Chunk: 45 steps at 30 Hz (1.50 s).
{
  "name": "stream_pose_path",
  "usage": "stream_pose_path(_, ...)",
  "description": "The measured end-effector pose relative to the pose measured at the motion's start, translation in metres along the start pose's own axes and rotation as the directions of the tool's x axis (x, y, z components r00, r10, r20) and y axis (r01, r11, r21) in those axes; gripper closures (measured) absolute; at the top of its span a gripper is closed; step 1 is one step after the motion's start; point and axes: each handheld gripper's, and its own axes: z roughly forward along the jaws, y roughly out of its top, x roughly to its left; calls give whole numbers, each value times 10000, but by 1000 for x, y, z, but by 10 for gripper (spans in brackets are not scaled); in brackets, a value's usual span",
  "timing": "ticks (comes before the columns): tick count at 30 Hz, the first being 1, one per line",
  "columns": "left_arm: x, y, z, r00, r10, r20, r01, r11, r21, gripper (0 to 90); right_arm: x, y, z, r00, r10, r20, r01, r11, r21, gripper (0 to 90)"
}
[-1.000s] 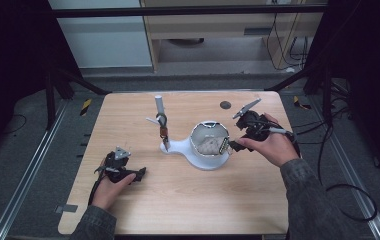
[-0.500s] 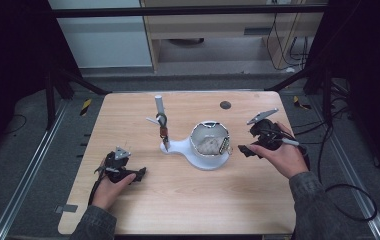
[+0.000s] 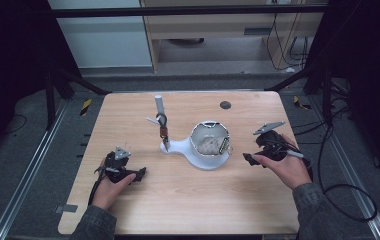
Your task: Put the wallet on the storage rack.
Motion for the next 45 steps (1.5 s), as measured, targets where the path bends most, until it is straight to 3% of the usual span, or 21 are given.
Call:
stream_pose_path(25, -1, 0, 1, 10000, 10, 34, -10, 10000, -24, 0, -12, -42, 41, 9950, 998, 3, -997, 9946, 300, 161)
stream_pose_path(45, -1, 1, 1, 10000, 27, 47, -27, 10000, -25, 0, -23, -48, 67, 9874, 1568, 218, -1574, 9871, 284, 109)
